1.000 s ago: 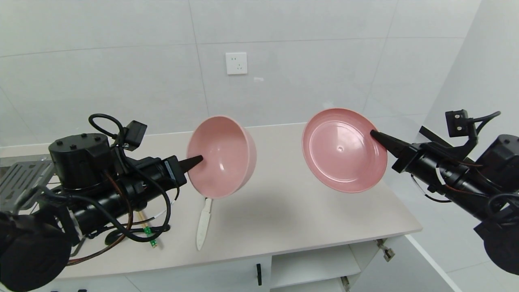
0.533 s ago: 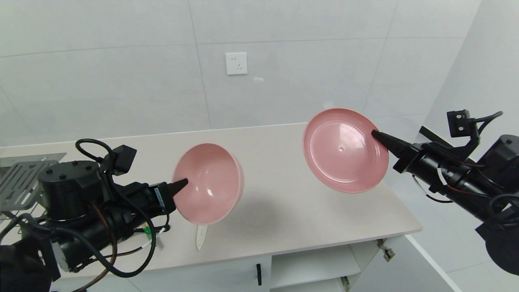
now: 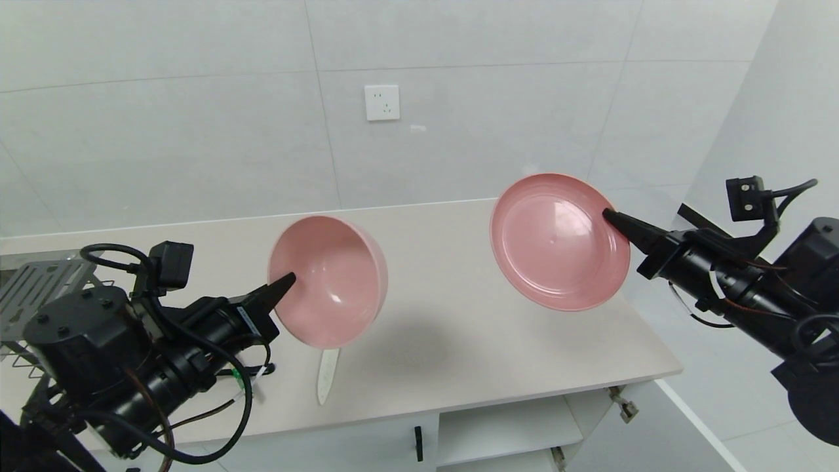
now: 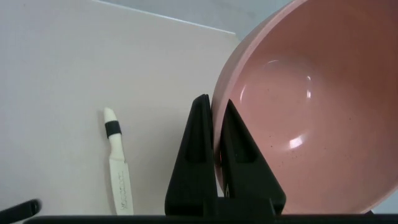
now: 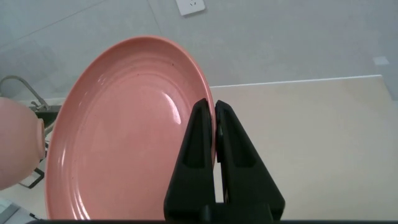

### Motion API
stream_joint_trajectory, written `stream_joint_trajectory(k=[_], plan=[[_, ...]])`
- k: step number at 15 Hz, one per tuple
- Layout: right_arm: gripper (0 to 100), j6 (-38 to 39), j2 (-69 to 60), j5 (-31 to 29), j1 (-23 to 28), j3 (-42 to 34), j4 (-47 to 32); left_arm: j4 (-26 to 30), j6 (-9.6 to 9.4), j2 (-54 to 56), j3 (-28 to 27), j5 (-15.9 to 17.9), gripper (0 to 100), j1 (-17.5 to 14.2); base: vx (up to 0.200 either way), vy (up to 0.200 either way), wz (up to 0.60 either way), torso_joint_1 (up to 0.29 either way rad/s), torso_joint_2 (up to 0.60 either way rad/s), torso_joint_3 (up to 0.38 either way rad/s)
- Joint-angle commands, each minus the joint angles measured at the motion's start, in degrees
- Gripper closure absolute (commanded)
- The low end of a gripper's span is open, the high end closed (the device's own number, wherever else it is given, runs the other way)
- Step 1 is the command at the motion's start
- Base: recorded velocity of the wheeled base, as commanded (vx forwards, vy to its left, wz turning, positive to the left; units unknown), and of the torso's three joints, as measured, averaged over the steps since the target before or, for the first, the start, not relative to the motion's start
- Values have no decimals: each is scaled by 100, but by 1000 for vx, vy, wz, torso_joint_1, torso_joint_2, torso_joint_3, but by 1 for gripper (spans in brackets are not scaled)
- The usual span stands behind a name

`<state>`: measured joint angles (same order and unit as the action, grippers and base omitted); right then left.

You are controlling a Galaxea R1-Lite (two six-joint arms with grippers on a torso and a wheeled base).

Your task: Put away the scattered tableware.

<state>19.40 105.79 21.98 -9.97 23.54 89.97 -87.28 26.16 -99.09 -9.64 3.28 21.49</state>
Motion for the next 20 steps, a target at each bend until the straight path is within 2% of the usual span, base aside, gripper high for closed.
stream_joint_trajectory(k=[1, 3, 5, 6, 7, 8, 9, 11, 12, 14, 17, 18, 20], plan=[[100, -6, 3, 8, -14, -60, 3, 10, 12, -120, 15, -12, 100, 30, 0, 0, 0, 0, 0, 0], [100, -155, 3, -71, -22, -139, 3, 71, 3, -199, 50, -12, 100, 74, 0, 0, 0, 0, 0, 0], [100, -656, 47, -423, -22, -113, 3, 27, -6, -252, 164, -55, 100, 285, 0, 0, 0, 0, 0, 0], [100, -955, 109, -440, -14, -174, 3, 19, -41, -260, 164, -240, 100, 382, 0, 0, 0, 0, 0, 0], [100, -1157, 144, -440, -22, -262, 3, 10, -182, -278, 156, -504, 100, 470, 0, 0, 0, 0, 0, 0], [100, -1245, 126, -449, -75, -552, 3, -17, -472, -348, 138, -803, 100, 523, 0, 0, 0, 0, 0, 0], [100, -1254, 82, -458, -189, -860, 3, -17, -542, -375, 156, -829, 100, 523, 0, 0, 0, 0, 0, 0], [100, -1263, -296, -686, -242, -1704, 3, -17, -507, -401, 129, -829, 100, 523, 0, 0, 0, 0, 0, 0], [100, -1333, -313, -721, -295, -1835, 3, -17, -507, -401, 121, -829, 100, 523, 0, 0, 0, 0, 0, 0], [100, -1597, -278, -730, -348, -1897, 3, -8, -507, -419, 121, -829, 100, 549, 0, 0, 0, 0, 0, 0], [100, -1579, -287, -739, -321, -1844, 3, -272, -524, -550, 103, -899, 100, 593, 0, 0, 0, 0, 0, 0], [100, -1579, -296, -739, -330, -1835, 3, -272, -577, -612, 103, -1189, 100, 742, 0, 0, 0, 0, 0, 0], [100, -1570, -287, -739, -312, -1800, 3, -272, -665, -665, 121, -1312, 100, 945, 0, 0, 0, 0, 0, 0]])
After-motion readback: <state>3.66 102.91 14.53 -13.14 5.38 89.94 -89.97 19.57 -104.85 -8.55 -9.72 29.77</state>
